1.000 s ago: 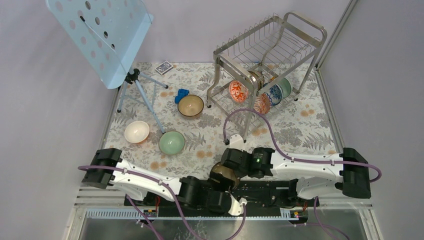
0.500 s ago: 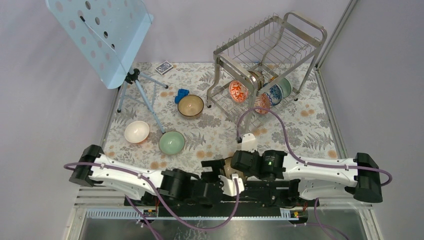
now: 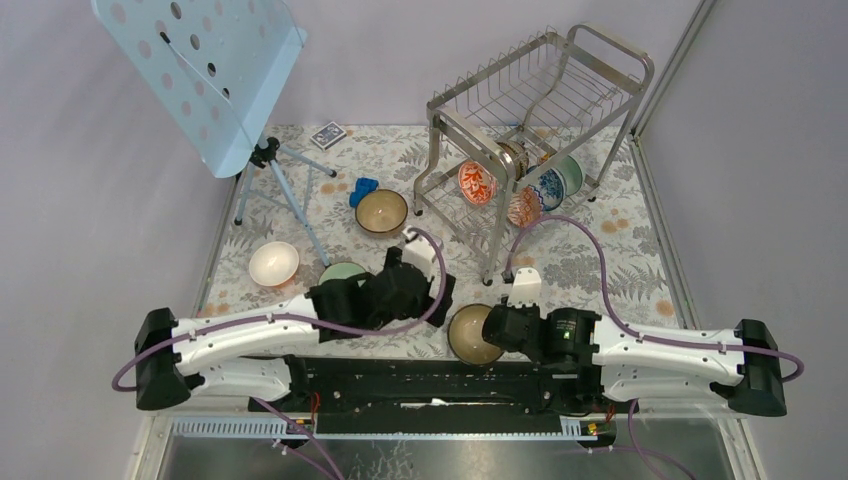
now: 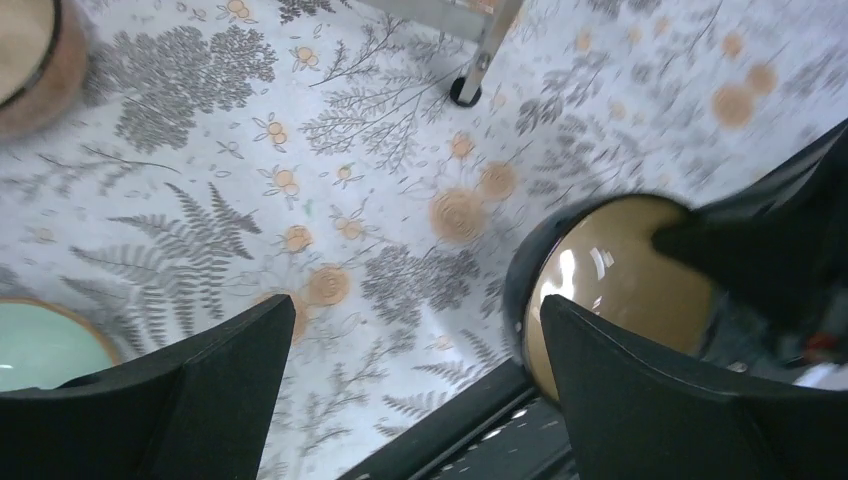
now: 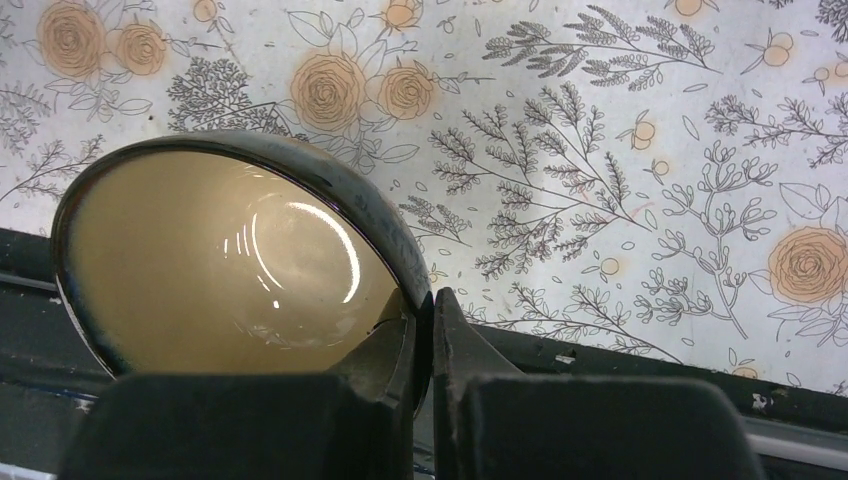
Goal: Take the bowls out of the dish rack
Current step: Place the bowl with the bowl.
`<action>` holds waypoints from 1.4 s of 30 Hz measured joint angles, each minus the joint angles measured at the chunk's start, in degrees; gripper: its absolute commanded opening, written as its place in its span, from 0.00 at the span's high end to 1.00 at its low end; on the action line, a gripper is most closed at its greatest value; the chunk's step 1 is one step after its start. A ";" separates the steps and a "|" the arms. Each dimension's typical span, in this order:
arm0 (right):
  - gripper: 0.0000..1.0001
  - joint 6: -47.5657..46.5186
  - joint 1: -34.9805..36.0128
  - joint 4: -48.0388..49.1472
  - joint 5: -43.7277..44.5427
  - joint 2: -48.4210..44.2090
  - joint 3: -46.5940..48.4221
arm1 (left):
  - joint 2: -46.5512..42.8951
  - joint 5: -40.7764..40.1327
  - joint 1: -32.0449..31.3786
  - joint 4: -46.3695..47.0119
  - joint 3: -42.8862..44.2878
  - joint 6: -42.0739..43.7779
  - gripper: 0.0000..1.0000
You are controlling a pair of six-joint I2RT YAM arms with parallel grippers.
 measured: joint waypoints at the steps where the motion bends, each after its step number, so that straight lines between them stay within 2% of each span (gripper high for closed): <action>1: 1.00 0.44 0.00 -0.09 0.15 -0.02 -0.22 | 0.02 1.25 1.73 0.24 0.26 -2.43 0.06; 7: 1.00 3.56 0.00 0.79 0.20 -0.02 -2.60 | 2.56 8.26 4.59 0.92 1.27 -14.75 0.16; 12: 1.00 5.70 -0.02 1.88 0.17 0.00 -4.35 | 4.74 11.58 4.59 0.42 1.25 -18.45 0.24; 15: 1.00 6.23 -0.09 2.97 0.20 0.20 -4.44 | 4.83 13.09 4.59 0.42 1.25 -18.99 0.32; 24: 1.00 7.19 -0.22 5.53 0.20 1.84 -4.44 | 8.22 18.34 4.59 0.39 1.11 -18.82 0.44; 33: 1.00 9.66 -0.33 5.57 1.84 1.81 -4.44 | 8.92 19.82 4.59 0.37 -1.44 -18.62 0.61; 42: 1.00 9.97 -0.33 7.17 2.05 6.14 -3.23 | 9.55 15.98 4.57 -0.81 -1.99 -18.99 0.67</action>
